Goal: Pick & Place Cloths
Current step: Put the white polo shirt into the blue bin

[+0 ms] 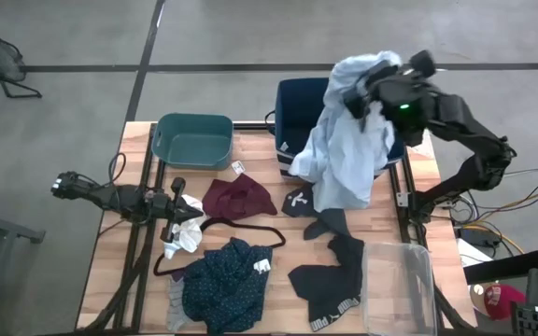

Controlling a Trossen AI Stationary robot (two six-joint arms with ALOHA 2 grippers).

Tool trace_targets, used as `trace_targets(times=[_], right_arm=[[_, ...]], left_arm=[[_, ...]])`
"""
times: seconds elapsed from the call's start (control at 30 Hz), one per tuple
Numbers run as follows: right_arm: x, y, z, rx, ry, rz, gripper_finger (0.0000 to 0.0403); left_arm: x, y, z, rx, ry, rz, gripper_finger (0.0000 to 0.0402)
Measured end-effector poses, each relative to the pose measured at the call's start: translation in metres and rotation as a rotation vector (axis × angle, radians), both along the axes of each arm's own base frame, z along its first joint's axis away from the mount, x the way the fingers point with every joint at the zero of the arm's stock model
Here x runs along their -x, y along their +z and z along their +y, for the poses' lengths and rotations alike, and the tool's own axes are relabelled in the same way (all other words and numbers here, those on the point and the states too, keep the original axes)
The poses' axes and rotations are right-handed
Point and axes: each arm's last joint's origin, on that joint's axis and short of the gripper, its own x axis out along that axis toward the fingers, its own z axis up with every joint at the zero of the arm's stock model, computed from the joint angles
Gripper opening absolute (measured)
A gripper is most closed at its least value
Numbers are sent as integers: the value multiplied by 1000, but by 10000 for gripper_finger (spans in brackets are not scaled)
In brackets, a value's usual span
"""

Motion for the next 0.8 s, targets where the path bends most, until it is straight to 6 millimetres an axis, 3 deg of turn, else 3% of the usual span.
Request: trace_targets(times=[0.3,0.47,0.67,0.8], right_arm=[[-20,-69,-14,-385,157,86,13],[-25,-101,-21,-484,159,179,26],[-28,-126,-24,-565,188,270,71],[-28,-130,-23,-572,184,283,117]], left_arm=[[0,0,0,0,0,0,14],[0,0,0,0,0,0,14],[0,0,0,0,0,0,14],[0,0,0,0,0,0,14]])
